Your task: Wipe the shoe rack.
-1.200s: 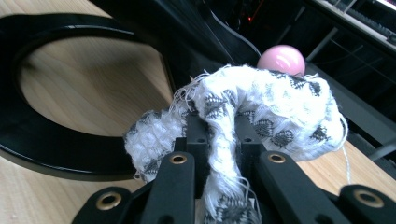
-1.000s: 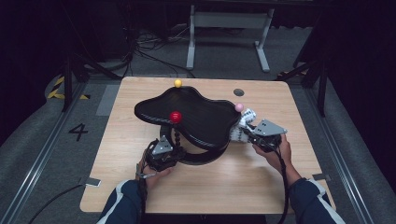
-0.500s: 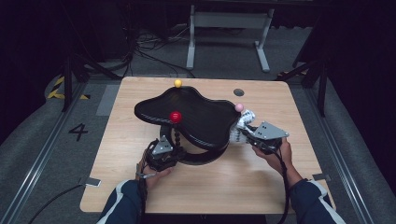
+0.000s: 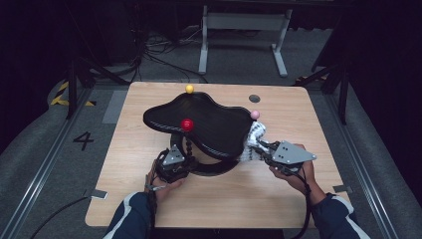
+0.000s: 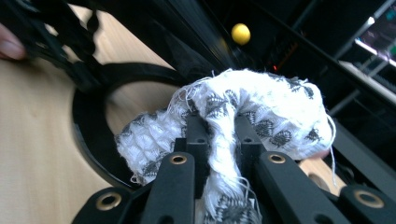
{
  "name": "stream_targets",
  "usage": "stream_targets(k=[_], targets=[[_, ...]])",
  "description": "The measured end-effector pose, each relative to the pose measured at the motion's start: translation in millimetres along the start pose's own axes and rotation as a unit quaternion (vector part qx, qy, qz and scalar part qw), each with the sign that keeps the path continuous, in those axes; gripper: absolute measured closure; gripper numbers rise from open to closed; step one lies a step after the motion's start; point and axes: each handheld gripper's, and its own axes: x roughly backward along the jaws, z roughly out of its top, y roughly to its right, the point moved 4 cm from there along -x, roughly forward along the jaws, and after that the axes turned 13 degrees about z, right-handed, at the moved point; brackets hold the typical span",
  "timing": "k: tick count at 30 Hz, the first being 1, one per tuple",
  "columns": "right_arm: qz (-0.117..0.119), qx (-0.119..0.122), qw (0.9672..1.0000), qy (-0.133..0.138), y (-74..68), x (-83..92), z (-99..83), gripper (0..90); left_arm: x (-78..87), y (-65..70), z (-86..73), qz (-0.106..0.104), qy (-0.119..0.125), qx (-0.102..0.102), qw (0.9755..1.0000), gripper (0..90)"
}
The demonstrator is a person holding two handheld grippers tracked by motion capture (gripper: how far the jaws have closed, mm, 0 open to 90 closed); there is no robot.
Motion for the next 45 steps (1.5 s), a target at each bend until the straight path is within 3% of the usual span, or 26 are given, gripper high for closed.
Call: stream_targets(k=[6, 11, 19, 26, 36, 39, 42, 45], targets=[[0.015, 0.027, 0.9994, 0.018, -12.9, 8.3, 14.2, 81.0, -0.2, 0.0, 0.2, 0.001, 0.000, -0.003, 1.0000, 74.5], [0.016, 0.040, 0.9989, 0.018, -17.9, 7.6, 18.2, 81.0, -0.6, 0.0, 0.1, 0.000, 0.001, 0.001, 1.0000, 74.5], [0.021, -0.015, 0.9997, -0.004, -2.7, -12.9, -7.9, 81.0, -1.4, -0.8, 0.4, -0.007, 0.002, 0.001, 1.0000, 74.5], [0.009, -0.035, 0.9991, -0.023, 9.9, -25.6, -20.9, 81.1, -1.3, -1.4, 0.5, -0.009, -0.001, 0.000, 1.0000, 74.5], [-0.003, -0.087, 0.9937, -0.070, 28.2, -46.1, -55.1, 81.1, -1.1, -2.2, 0.7, -0.010, -0.004, -0.003, 0.9999, 74.5], [0.013, -0.114, 0.9908, -0.072, 27.2, -53.7, -62.9, 81.1, -1.2, -2.5, 0.7, -0.011, -0.005, -0.004, 0.9999, 74.5], [0.022, -0.118, 0.9907, -0.064, 23.4, -57.3, -61.4, 81.1, -1.1, -2.3, 0.6, -0.011, -0.006, -0.003, 0.9999, 74.4], [0.035, -0.109, 0.9906, -0.075, 14.1, -65.5, -60.7, 81.1, -1.4, -2.0, 0.5, -0.011, -0.004, -0.002, 0.9999, 74.4]])
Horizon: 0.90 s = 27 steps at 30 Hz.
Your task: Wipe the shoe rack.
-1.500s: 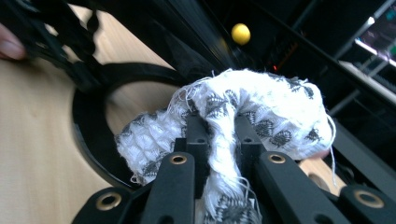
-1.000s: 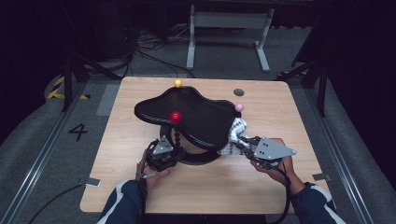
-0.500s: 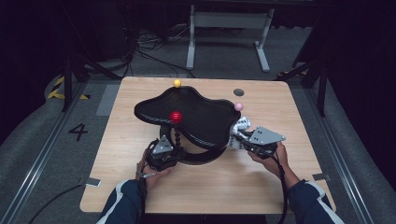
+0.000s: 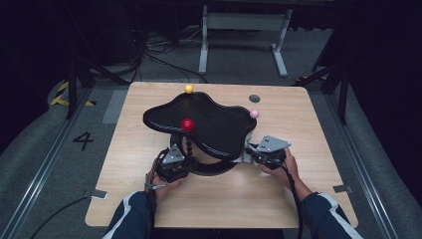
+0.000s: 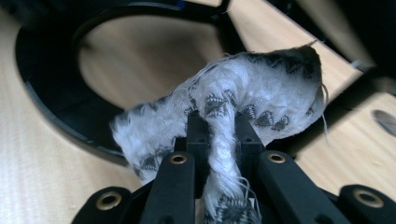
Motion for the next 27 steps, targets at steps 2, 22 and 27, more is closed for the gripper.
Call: stream_targets(k=[2, 22, 27], targets=[[0.007, 0.012, 0.9998, -0.016, -6.5, -7.3, -0.7, 81.1, -0.3, 0.4, 0.0, 0.001, 0.002, 0.001, 1.0000, 74.4], [-0.093, -0.021, 0.9953, 0.018, 31.4, 59.1, -13.9, 81.3, -0.6, 0.9, 0.0, -0.001, -0.001, 0.000, 1.0000, 74.4], [-0.106, -0.007, 0.9930, 0.052, 28.6, 71.8, 2.2, 81.3, -0.6, 0.8, 0.0, -0.001, -0.001, 0.000, 1.0000, 74.4]])
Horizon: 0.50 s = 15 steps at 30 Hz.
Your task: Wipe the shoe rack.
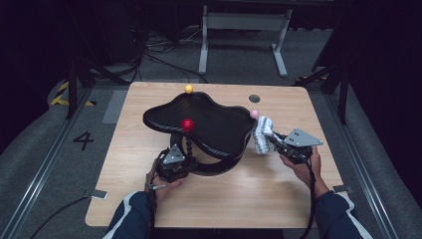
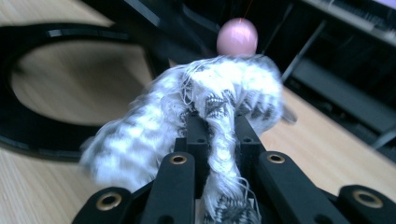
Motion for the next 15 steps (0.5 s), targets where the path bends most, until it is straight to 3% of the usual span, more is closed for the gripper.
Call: stream_targets(k=[10, 15], targets=[[0.021, 0.053, 0.9981, 0.025, -23.2, 3.8, 23.1, 81.3, -0.1, 0.2, 0.0, 0.001, -0.001, 0.000, 1.0000, 74.4], [0.047, 0.086, 0.9946, 0.035, -40.7, 7.8, 33.0, 81.2, -0.2, 0.2, 0.0, 0.001, 0.000, 0.000, 1.0000, 74.4]])
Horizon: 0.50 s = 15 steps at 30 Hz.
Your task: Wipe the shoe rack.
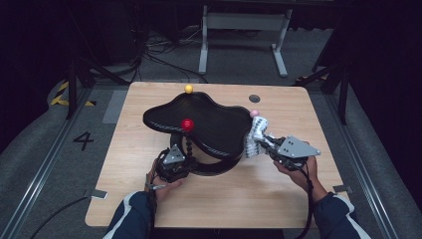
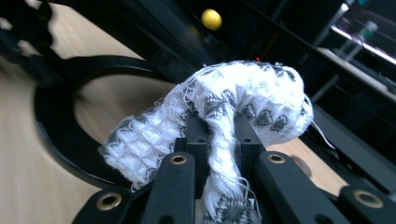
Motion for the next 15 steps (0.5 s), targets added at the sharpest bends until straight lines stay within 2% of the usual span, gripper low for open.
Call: stream_targets(k=[5, 10, 15], targets=[[0.019, 0.040, 0.9990, 0.007, -18.8, -0.5, 13.4, 81.1, -0.1, 0.0, 0.0, 0.000, 0.000, 0.000, 1.0000, 74.4], [0.039, 0.058, 0.9975, 0.010, -32.0, -3.3, 19.6, 81.1, -0.2, 0.0, 0.0, 0.001, 0.000, 0.000, 1.0000, 74.4], [0.056, 0.070, 0.9957, 0.023, -39.4, -1.1, 23.8, 81.1, -0.1, -0.5, 0.0, -0.002, -0.002, 0.000, 1.0000, 74.4]])
